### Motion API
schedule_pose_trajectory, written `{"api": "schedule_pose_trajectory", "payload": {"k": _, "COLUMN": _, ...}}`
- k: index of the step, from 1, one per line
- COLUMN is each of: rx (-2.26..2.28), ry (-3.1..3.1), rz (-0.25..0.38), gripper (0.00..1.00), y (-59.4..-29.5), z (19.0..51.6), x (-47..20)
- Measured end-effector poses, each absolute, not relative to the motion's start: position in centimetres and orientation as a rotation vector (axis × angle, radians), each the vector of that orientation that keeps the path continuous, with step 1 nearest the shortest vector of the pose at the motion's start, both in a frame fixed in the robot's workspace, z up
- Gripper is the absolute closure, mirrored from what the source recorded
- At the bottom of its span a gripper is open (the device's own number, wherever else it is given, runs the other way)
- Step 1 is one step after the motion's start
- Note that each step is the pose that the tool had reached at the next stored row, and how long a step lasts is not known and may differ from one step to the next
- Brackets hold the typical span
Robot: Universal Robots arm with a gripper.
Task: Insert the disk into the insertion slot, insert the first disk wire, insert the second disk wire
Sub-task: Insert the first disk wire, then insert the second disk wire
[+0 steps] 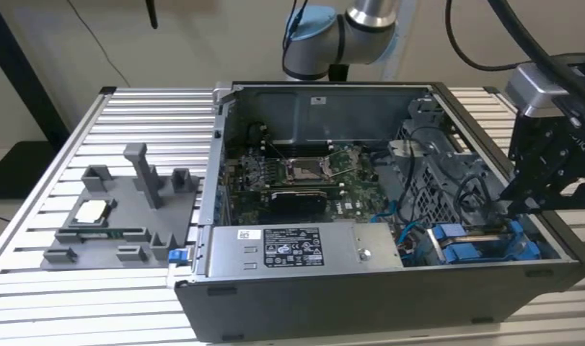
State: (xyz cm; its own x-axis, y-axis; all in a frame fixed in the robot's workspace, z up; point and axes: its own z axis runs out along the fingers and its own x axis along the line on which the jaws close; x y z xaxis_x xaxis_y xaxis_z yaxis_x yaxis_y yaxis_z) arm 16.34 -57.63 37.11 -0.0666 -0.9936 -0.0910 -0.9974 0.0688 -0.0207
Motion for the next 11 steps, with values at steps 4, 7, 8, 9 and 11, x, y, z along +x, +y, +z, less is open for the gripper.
{"api": "schedule_pose_trajectory", "payload": {"k": 4, "rx": -2.076, "ry": 2.252, "rz": 0.075, "gripper": 0.73, "y": -57.6, "z": 37.3, "x": 16.4}}
{"api": "schedule_pose_trajectory", "payload": {"k": 7, "rx": -2.076, "ry": 2.257, "rz": 0.081, "gripper": 0.73, "y": -57.6, "z": 37.4, "x": 16.5}}
{"api": "schedule_pose_trajectory", "payload": {"k": 8, "rx": -2.078, "ry": 2.26, "rz": 0.085, "gripper": 0.73, "y": -57.6, "z": 37.5, "x": 16.7}}
{"api": "schedule_pose_trajectory", "payload": {"k": 9, "rx": -2.08, "ry": 2.262, "rz": 0.09, "gripper": 0.73, "y": -57.6, "z": 37.5, "x": 16.8}}
{"api": "schedule_pose_trajectory", "payload": {"k": 11, "rx": -2.09, "ry": 2.277, "rz": 0.117, "gripper": 0.73, "y": -57.6, "z": 37.7, "x": 17.5}}
